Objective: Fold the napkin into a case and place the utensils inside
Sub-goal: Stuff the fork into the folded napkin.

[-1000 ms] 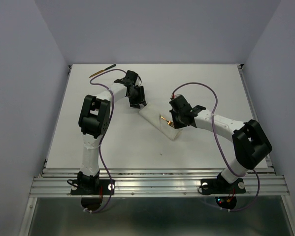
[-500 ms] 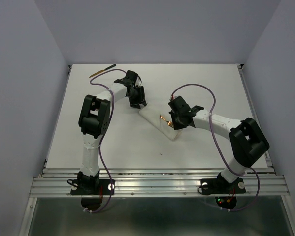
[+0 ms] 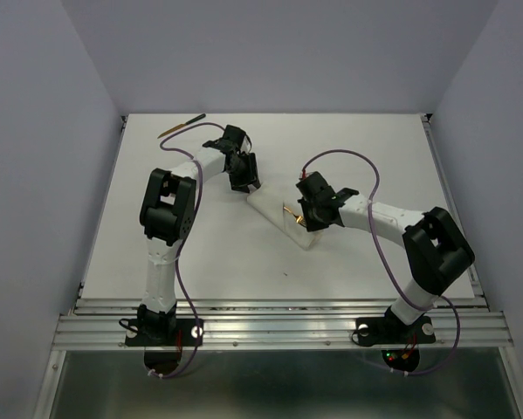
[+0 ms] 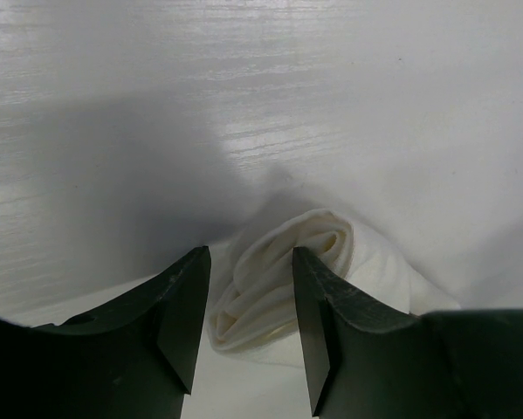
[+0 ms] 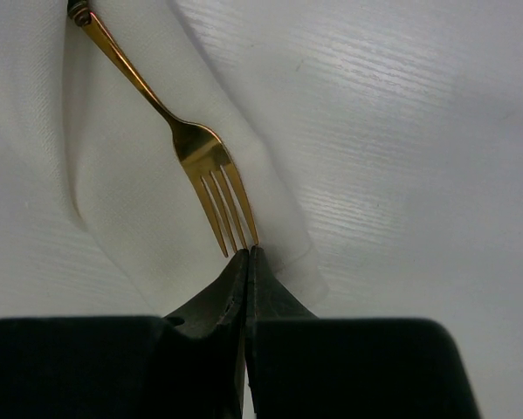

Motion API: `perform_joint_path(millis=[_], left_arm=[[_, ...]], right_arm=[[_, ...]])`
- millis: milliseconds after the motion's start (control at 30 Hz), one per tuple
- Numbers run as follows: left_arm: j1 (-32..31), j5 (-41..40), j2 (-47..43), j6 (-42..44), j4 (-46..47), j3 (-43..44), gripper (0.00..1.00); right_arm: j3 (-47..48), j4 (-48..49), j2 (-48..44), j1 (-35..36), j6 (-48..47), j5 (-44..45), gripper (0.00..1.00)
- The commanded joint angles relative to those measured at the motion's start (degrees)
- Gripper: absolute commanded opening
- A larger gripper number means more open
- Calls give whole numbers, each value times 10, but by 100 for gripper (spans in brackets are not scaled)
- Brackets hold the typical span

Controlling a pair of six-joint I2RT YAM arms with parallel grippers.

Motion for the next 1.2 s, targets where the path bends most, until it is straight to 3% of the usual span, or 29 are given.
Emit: perform_joint_path(millis=[0,67,233,267,333,633,733,800,933,1067,1167], left_arm=[[-7,-4,-2,6,-20,1,55],[-6,-10,-8,3,-22,3,57],[-5,-66,-48,7,-38,11,60],[-4,-72,-53,7,-39,14,60],[-1,-81,-63,14,-46,28,61],[10,-153,-94,31,-60,75,63],[23,-203,-96,36,-61,97,64],[38,-224,-93,49,-58,111,76],[75,-251,-64,74,-74,167,87],[102,-268,-18,115,-84,228,90],[123,-296,49,149,-101,324,90]], right_arm=[[19,12,-15,4,8,32,1],[17,7,-29,4,9,41,1],[11,-10,-57,4,12,90,18],[13,-13,-61,4,13,99,29],[13,-14,-81,4,21,134,43],[-2,22,-132,4,49,239,70],[6,24,-124,4,46,251,75],[8,29,-121,-1,42,255,76],[-3,48,-129,-1,34,238,80],[0,51,-120,-1,30,212,82],[4,53,-118,-1,33,192,82]])
